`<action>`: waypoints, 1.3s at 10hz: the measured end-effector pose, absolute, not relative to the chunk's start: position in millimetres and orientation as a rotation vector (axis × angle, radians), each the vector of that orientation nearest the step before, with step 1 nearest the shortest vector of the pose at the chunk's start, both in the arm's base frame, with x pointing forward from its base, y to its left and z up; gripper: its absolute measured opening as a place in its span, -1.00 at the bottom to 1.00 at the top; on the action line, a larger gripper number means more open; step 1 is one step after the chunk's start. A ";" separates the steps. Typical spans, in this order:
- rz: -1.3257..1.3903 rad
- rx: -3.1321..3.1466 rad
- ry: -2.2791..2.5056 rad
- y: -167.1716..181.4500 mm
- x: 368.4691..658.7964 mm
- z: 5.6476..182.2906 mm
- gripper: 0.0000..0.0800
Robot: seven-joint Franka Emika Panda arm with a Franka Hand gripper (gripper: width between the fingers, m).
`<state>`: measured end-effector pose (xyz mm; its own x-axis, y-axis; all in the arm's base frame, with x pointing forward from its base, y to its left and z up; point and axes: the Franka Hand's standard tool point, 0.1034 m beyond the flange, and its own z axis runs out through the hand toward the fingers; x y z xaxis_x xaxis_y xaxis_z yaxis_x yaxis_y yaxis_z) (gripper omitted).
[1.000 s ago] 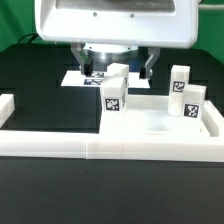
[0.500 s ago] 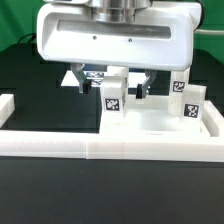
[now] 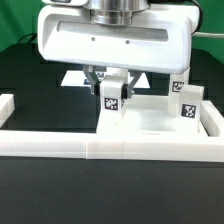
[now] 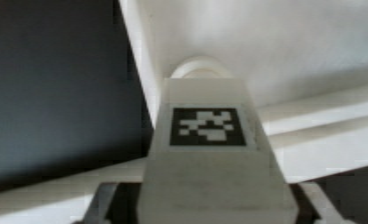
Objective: Assemble square table
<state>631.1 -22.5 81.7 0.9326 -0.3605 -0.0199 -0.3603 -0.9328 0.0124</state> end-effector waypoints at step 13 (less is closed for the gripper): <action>0.064 2.246 -2.200 0.7 624.7 80.0 -0.27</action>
Offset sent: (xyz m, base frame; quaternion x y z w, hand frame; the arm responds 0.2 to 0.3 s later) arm -0.0096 0.0107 -0.0148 0.0082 0.0588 0.2722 0.9604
